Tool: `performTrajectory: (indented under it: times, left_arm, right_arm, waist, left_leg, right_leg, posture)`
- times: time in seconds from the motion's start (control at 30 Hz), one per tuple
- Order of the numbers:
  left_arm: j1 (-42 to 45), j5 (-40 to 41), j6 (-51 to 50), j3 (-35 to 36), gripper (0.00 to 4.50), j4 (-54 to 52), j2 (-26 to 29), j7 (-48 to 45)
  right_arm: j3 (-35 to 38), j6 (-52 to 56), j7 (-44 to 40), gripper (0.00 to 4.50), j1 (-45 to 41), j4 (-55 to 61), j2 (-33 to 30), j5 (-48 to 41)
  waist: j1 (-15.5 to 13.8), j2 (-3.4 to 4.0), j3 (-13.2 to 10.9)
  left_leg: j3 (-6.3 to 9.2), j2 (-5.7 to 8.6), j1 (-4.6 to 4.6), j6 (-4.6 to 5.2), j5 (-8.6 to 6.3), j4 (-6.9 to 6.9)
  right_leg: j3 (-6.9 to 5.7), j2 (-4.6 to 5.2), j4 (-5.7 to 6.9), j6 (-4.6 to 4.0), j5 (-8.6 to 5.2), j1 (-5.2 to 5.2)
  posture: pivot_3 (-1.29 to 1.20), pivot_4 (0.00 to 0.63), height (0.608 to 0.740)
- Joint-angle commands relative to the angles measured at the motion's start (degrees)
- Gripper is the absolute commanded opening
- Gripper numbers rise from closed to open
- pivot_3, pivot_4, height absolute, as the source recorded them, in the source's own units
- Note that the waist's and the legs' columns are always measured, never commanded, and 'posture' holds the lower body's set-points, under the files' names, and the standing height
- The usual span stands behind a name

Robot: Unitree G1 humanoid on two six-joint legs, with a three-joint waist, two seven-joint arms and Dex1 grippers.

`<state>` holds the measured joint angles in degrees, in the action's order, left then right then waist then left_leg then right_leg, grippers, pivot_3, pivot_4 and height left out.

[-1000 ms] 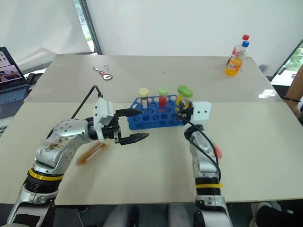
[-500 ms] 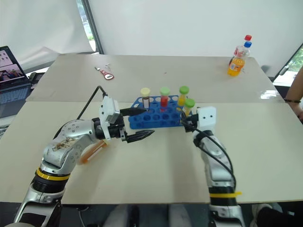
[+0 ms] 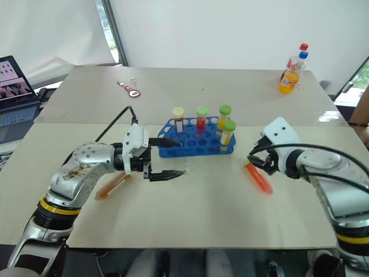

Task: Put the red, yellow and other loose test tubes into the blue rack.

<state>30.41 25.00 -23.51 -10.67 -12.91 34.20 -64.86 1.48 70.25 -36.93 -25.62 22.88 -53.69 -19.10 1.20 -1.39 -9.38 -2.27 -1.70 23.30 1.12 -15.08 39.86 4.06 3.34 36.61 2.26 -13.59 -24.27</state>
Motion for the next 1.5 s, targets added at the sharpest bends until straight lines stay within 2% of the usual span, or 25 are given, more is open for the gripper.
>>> performTrajectory:
  times: [0.03,0.37,0.47,0.63,0.67,0.77,0.83,0.9,0.97,1.07,1.13,1.27,1.4,1.5]
  left_arm:
    - [0.4,1.9,1.0,-0.2,4.50,-3.7,2.0,-5.0]
    - [-1.3,2.2,0.5,-1.1,4.50,-8.1,2.1,-5.8]
    - [-2.0,2.0,0.6,-1.2,4.50,-8.8,1.9,-5.1]
    - [-2.8,1.6,0.9,-1.1,4.50,-9.1,1.7,-3.8]
    - [-3.0,1.6,1.0,-1.0,4.50,-9.0,1.7,-3.7]
    - [-3.7,2.0,0.8,0.7,4.50,-8.2,3.1,-3.8]
    - [-4.2,2.6,0.4,2.9,4.50,-7.1,4.8,-3.9]
    - [-4.9,3.3,0.0,5.4,4.50,-5.9,6.2,-3.6]
    - [-5.9,4.0,0.2,7.9,4.50,-5.0,7.3,-3.4]
    - [-7.2,5.2,-0.1,11.4,4.50,-4.2,9.5,-4.3]
    - [-7.5,5.2,0.0,12.7,4.50,-3.4,11.1,-5.1]
    - [-6.8,5.4,-0.9,13.3,4.50,-2.9,12.6,-4.6]
    - [-7.1,6.4,-2.6,13.1,4.50,-4.4,13.5,-4.9]
    - [-6.9,7.2,-3.9,13.2,4.50,-5.3,13.7,-4.6]
  right_arm:
    - [-3.7,5.8,-2.9,3.68,-5.1,-4.3,-2.5,-1.8]
    - [-18.1,6.3,-8.9,3.68,-13.9,-16.5,-4.3,-0.9]
    - [-20.4,6.0,-10.0,2.88,-14.6,-17.6,-4.9,-0.5]
    - [-21.5,6.4,-10.5,1.12,-14.7,-16.9,-4.8,-0.7]
    - [-21.4,6.6,-10.5,0.98,-14.7,-16.7,-4.8,-0.7]
    - [-20.1,5.6,-11.2,0.98,-13.7,-14.4,-6.1,-1.3]
    - [-17.7,4.6,-12.0,0.98,-12.8,-10.9,-7.5,-2.4]
    - [-12.3,6.6,-12.1,0.98,-11.6,-6.3,-6.3,-5.8]
    - [-6.3,4.0,-11.6,0.98,-9.0,-0.4,-3.3,-8.7]
    - [3.5,-0.3,-6.3,0.98,-4.7,7.1,8.5,-12.4]
    - [5.9,-6.1,-2.5,0.98,-2.1,9.9,15.7,-12.0]
    - [3.6,-22.2,7.0,0.98,0.7,8.2,27.8,-4.8]
    - [-2.7,-38.4,9.3,0.98,1.7,1.9,31.6,3.8]
    - [-2.9,-45.1,13.8,0.98,0.3,-5.4,36.7,6.6]
  waist:
    - [-0.2,0.00,0.0]
    - [-0.5,0.00,0.0]
    - [-0.5,0.00,0.0]
    - [-0.5,0.00,0.0]
    - [-0.5,0.00,0.0]
    - [-0.5,0.00,0.0]
    - [-0.5,0.00,0.0]
    - [-0.5,0.00,0.0]
    - [-0.3,0.00,0.0]
    - [-0.1,-0.08,0.0]
    - [-0.2,-0.07,0.0]
    - [-0.7,-0.07,0.0]
    - [-0.7,-0.07,0.0]
    - [-0.3,-0.07,0.0]
  left_leg:
    - [-0.01,0.01,-0.01,0.00,0.00,-0.01]
    - [-0.08,0.01,0.15,0.03,-0.02,0.01]
    - [-0.03,0.00,0.15,0.05,-0.03,0.01]
    - [0.05,0.00,0.14,0.05,-0.03,0.02]
    - [0.06,0.00,0.14,0.05,-0.03,0.02]
    - [0.08,0.00,0.15,0.05,-0.03,0.01]
    - [0.10,0.00,0.18,0.05,-0.03,0.01]
    - [0.12,-0.01,0.18,0.05,-0.03,0.00]
    - [0.12,-0.03,0.16,0.05,-0.03,0.00]
    - [0.17,-0.13,0.10,0.06,-0.04,0.00]
    - [0.22,-0.13,0.13,0.05,-0.04,0.00]
    - [0.18,-0.01,0.15,0.03,-0.02,0.07]
    - [0.09,0.04,0.16,0.02,-0.01,0.15]
    - [-0.09,-0.01,0.10,0.01,-0.01,0.08]
  right_leg:
    - [0.00,0.01,-0.01,0.00,0.00,0.00]
    - [-0.06,0.03,-0.16,0.02,0.00,-0.02]
    - [-0.06,0.03,-0.17,0.02,0.00,-0.03]
    - [-0.05,0.02,-0.16,0.02,0.00,-0.03]
    - [-0.05,0.02,-0.15,0.02,0.00,-0.03]
    - [-0.06,0.03,-0.15,0.02,0.00,-0.04]
    - [-0.06,0.03,-0.14,0.02,0.00,-0.08]
    - [-0.07,0.02,-0.10,0.02,0.00,-0.11]
    - [-0.07,0.02,-0.07,0.02,0.00,-0.12]
    - [-0.08,-0.08,-0.07,0.02,0.00,-0.06]
    - [-0.08,-0.10,0.04,0.01,0.00,-0.10]
    - [-0.09,0.02,0.08,0.03,0.00,-0.09]
    - [-0.09,0.09,0.07,0.08,0.01,-0.05]
    - [-0.10,0.01,0.11,0.04,0.00,-0.08]
  posture:
    - [0.00,0.150,0.740]
    - [0.00,0.150,0.740]
    - [0.00,0.150,0.740]
    - [0.00,0.150,0.740]
    - [0.00,0.150,0.740]
    - [0.00,0.150,0.740]
    - [0.00,0.150,0.740]
    - [0.00,0.150,0.740]
    - [0.00,0.150,0.740]
    - [0.00,0.150,0.740]
    - [0.00,0.150,0.740]
    - [0.00,0.150,0.740]
    - [0.00,0.150,0.740]
    - [0.00,0.150,0.740]
